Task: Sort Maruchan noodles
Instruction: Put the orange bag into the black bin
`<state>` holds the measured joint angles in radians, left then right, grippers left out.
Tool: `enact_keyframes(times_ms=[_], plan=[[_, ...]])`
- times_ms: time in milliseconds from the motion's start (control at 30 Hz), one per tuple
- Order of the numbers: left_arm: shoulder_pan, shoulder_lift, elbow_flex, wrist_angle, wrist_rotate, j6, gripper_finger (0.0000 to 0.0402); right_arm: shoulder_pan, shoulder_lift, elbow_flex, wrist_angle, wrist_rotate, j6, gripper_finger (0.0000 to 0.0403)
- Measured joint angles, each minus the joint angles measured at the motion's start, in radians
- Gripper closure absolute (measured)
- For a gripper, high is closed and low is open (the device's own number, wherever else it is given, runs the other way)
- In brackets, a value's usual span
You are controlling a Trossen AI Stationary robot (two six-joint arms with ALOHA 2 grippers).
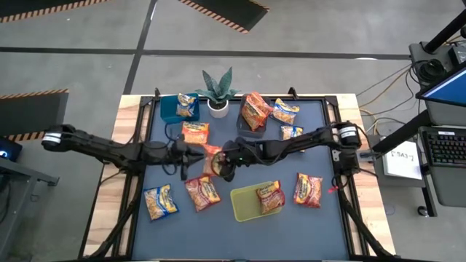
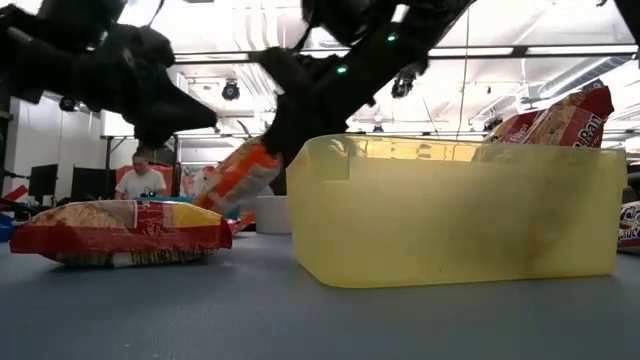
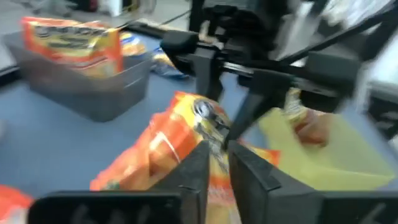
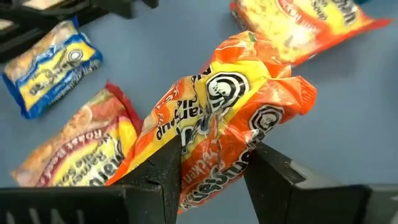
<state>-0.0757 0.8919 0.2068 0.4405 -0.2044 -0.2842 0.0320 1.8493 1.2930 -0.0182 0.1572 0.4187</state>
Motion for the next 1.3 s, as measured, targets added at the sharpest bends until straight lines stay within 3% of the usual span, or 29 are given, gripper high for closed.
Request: enact_keyframes(times_ms=[167,333,500,733,1033,1300], plan=[[0.000,-0.001,-0.096,0.194,0.013,-0.072,0.0281,0.048,-0.116,-0.128,0.033,0.031,-0.099,0.0264],[0.000,0.047,-0.119,0.352,0.013,-0.073,0.0202,0.100,-0.228,-0.286,0.247,0.051,-0.254,0.0264],[0.000,0.146,-0.091,0.499,0.062,-0.028,0.0161,0.131,-0.320,-0.398,0.423,0.054,-0.365,0.0264],[0.000,0.321,-0.004,0.631,0.186,0.023,0.0157,0.152,-0.385,-0.441,0.485,0.056,-0.493,0.0264],[-0.003,0.543,0.115,0.758,0.258,0.038,0.0158,0.167,-0.404,-0.449,0.478,0.070,-0.580,0.0264],[-0.005,0.631,0.133,0.829,0.267,0.029,0.0209,0.168,-0.397,-0.452,0.451,0.099,-0.596,0.0264]])
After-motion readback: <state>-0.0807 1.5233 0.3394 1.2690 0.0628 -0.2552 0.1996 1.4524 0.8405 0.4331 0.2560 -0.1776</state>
